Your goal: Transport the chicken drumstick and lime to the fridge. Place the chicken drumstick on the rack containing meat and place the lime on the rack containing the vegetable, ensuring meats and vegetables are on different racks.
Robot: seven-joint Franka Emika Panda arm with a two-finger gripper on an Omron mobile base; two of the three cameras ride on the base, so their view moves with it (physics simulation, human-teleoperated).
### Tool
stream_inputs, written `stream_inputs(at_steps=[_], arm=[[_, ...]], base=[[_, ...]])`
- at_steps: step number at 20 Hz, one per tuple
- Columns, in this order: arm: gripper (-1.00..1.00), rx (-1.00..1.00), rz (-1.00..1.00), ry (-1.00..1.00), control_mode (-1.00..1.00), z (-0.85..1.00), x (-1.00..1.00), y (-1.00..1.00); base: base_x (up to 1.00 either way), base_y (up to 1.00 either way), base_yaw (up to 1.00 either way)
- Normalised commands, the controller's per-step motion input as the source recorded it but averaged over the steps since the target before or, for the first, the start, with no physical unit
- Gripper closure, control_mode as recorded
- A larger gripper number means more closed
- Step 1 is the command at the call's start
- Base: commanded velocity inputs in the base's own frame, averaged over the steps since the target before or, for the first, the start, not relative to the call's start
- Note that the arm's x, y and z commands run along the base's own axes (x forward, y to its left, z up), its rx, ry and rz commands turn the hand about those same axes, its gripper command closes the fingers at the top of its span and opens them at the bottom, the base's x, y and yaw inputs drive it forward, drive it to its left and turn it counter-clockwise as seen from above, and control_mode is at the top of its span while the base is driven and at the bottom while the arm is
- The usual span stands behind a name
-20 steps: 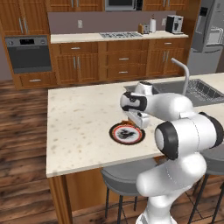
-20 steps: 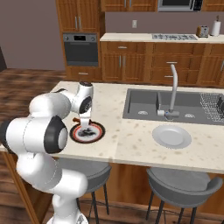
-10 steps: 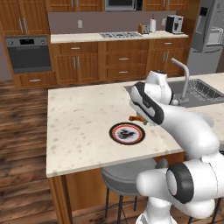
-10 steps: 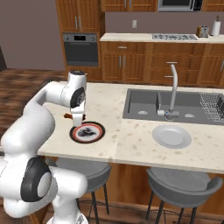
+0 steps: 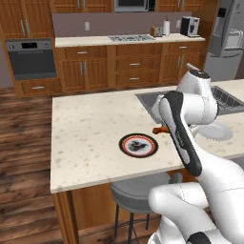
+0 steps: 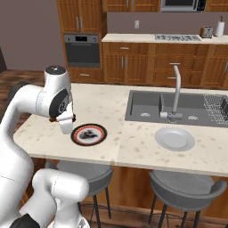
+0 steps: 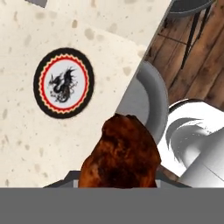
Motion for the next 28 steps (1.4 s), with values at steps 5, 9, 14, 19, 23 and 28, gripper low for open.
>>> stream_inputs(at_steps=[5,9,14,19,23,28], arm=[[1.0,0.0,0.15,0.0,-1.0,0.58,-0.6,-0.06],[1.0,0.0,0.02,0.0,-1.0,0.47,-0.31,-0.01],[1.0,0.0,0.0,0.0,-1.0,0.63,-0.44,-0.01],[1.0,0.0,0.0,-0.02,-1.0,0.6,-0.63,0.0],[1.0,0.03,0.0,-0.12,-1.0,0.45,-0.85,-0.03],[1.0,0.01,-0.01,-0.02,1.0,0.06,-0.19,-0.02]], base=[[0.0,0.0,0.0],[0.0,0.0,0.0],[0.0,0.0,0.0],[0.0,0.0,0.0],[0.0,0.0,0.0],[-0.6,-0.32,-0.12]])
